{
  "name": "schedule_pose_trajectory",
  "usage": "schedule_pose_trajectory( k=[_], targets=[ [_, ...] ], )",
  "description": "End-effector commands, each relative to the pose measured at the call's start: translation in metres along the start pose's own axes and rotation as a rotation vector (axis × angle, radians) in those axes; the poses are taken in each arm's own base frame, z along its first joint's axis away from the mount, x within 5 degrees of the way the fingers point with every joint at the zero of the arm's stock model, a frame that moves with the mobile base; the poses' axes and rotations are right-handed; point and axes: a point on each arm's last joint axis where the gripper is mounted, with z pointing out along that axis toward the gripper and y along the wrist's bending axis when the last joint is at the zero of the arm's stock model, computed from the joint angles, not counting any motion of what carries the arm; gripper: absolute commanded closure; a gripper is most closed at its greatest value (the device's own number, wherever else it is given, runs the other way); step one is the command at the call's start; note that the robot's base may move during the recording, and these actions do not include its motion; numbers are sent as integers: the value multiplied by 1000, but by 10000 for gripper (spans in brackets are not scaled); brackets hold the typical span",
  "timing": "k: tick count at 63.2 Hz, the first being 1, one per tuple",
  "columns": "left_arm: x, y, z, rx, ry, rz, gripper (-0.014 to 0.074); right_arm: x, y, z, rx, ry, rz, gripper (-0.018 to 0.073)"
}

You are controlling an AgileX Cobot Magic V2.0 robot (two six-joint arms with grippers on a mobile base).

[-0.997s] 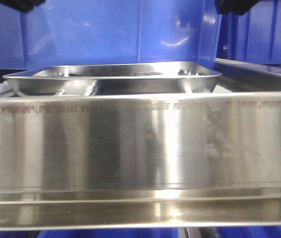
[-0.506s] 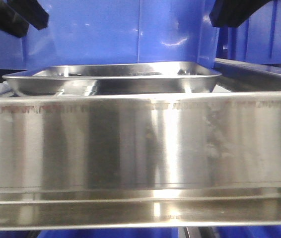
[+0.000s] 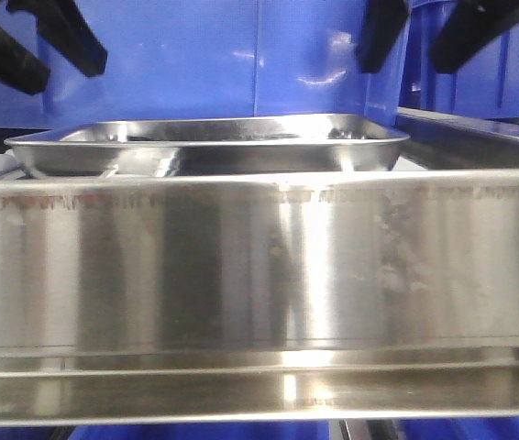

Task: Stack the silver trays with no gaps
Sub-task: 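Close both grippers on the rims of the top silver tray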

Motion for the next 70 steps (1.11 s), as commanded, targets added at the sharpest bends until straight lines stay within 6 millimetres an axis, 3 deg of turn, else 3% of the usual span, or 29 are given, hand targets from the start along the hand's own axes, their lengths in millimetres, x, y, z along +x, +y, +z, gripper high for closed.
schedule_pose_trajectory(
  k=[1,28,49,60,70],
  targets=[
    [-2,2,6,-15,-7,13,331,-3,2,3,-1,-13,-17,246],
    [8,7,42,-38,102,4,331,0,6,35,23,62,-25,290],
    [12,8,46,-42,136,3,336,3,10,55,20,96,-18,293],
    [12,8,46,-42,136,3,406,1,12,56,1,83,-8,295],
    [12,8,46,-42,138,3,552,1,12,57,-2,79,-8,371]
  ],
)
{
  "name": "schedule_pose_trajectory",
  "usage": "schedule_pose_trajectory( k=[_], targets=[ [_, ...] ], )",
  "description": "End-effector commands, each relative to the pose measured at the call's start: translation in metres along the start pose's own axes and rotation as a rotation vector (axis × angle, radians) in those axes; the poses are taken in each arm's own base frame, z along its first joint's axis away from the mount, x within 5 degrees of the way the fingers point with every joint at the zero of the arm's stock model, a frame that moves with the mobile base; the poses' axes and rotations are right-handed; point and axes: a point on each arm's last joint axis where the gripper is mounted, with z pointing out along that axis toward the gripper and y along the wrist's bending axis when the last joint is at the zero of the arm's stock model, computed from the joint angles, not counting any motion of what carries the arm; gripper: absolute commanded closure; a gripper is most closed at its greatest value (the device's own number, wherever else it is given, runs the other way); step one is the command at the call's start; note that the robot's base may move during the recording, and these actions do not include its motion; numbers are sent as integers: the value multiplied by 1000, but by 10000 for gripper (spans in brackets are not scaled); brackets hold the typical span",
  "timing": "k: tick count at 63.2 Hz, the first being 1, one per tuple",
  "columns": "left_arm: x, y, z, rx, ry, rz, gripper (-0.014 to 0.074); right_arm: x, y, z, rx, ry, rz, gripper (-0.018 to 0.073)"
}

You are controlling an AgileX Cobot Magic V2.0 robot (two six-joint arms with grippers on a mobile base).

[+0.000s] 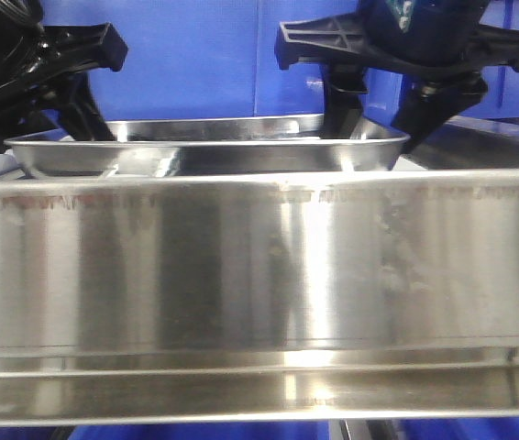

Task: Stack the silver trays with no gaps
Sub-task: 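Close both grippers on the rims of the top silver tray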

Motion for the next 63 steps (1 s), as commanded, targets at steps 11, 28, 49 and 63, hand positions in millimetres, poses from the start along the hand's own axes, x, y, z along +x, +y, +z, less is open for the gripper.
schedule_pose_trajectory(
  k=[11,28,49,63],
  targets=[
    [-2,0,-2,1,-8,-6,613,-3,2,0,-11,-23,-11,473],
    [0,0,-2,1,10,-8,610,-2,2,0,-8,-7,-6,515],
    [2,-1,-2,16,32,-37,610,-2,3,0,-15,-5,1,515],
    [0,-2,-2,26,16,-55,613,1,3,0,-18,29,21,515]
  ],
)
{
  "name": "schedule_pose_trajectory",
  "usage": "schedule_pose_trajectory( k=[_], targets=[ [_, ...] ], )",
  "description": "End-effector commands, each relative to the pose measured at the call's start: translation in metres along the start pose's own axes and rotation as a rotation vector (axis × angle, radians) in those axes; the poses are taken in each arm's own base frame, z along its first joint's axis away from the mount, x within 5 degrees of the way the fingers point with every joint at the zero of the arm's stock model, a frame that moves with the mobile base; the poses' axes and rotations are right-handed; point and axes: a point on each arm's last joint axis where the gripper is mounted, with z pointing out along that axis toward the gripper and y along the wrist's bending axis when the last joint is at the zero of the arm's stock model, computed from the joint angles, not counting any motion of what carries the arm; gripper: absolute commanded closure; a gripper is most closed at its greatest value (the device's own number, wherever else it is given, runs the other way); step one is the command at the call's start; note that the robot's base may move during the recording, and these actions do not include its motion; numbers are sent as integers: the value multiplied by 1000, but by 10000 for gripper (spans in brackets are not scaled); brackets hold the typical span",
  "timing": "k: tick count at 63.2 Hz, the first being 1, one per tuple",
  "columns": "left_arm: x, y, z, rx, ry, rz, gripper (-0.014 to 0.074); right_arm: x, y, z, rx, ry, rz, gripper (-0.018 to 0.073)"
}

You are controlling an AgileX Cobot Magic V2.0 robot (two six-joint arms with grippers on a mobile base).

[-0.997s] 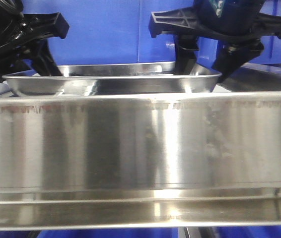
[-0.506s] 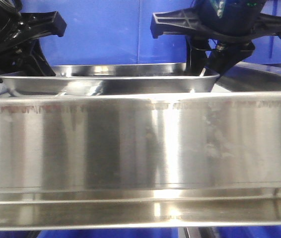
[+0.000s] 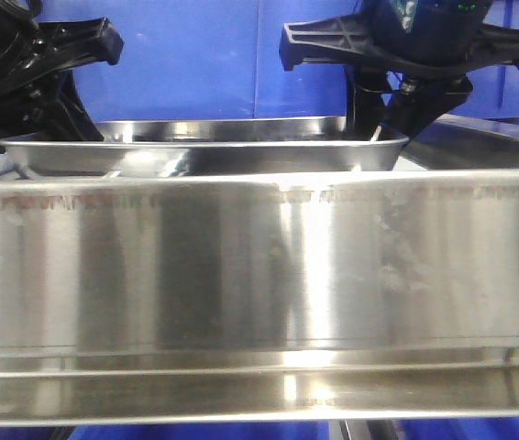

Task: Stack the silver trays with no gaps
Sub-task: 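Close both grippers on the rims of the top silver tray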

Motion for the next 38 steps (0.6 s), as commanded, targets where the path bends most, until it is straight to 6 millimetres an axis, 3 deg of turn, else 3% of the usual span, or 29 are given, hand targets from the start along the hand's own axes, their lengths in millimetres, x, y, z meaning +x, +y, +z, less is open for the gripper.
schedule_pose_trajectory(
  k=[1,19,32,38],
  targets=[
    [1,-3,-2,16,12,-15,613,1,3,0,-22,13,16,515],
    [1,-3,-2,18,11,-23,613,5,2,0,-14,58,30,501],
    [0,-3,-2,18,2,-25,613,8,2,-1,-10,99,45,323],
    [0,-3,-2,18,2,-25,613,9,2,-1,-5,110,45,303]
  ],
)
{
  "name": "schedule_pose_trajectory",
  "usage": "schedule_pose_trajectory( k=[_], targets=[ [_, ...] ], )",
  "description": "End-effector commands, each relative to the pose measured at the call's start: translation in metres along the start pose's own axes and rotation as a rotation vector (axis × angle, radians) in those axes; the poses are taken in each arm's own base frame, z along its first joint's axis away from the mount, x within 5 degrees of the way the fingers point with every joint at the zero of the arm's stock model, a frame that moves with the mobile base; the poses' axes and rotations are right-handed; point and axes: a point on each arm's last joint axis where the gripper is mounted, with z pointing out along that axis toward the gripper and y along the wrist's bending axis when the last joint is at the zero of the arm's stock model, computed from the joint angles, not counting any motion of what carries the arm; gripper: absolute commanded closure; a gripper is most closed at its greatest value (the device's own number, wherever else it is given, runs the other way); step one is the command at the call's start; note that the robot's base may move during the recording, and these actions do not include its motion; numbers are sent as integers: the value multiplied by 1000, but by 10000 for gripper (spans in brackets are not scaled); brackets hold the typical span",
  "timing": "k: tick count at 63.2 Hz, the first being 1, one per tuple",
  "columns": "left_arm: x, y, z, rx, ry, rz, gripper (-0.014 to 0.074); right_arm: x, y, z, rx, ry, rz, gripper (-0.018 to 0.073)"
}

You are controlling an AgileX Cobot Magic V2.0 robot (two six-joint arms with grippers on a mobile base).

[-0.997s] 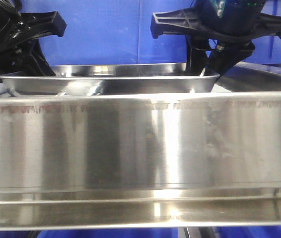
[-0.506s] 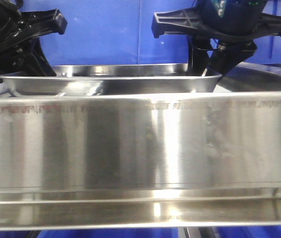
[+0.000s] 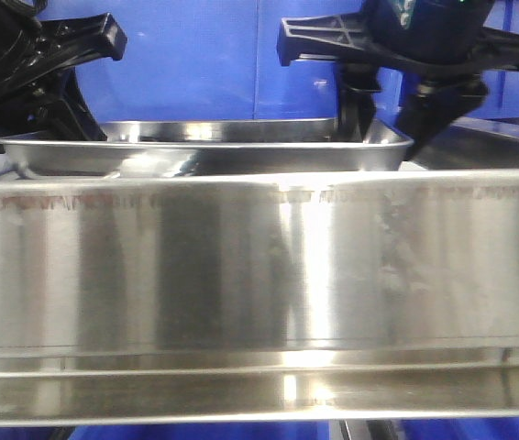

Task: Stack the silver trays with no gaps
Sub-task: 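Close both grippers on the rims of the top silver tray, then lift the silver tray up off the stack with both grippers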

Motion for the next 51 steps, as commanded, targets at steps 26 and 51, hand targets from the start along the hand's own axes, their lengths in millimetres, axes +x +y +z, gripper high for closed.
schedule_pose_trajectory(
  k=[26,51],
  targets=[
    [0,-2,-2,9,4,-5,613,14,1,1,4,145,44,425],
    [2,-3,-1,9,29,-4,613,7,3,2,-23,57,31,644]
  ],
)
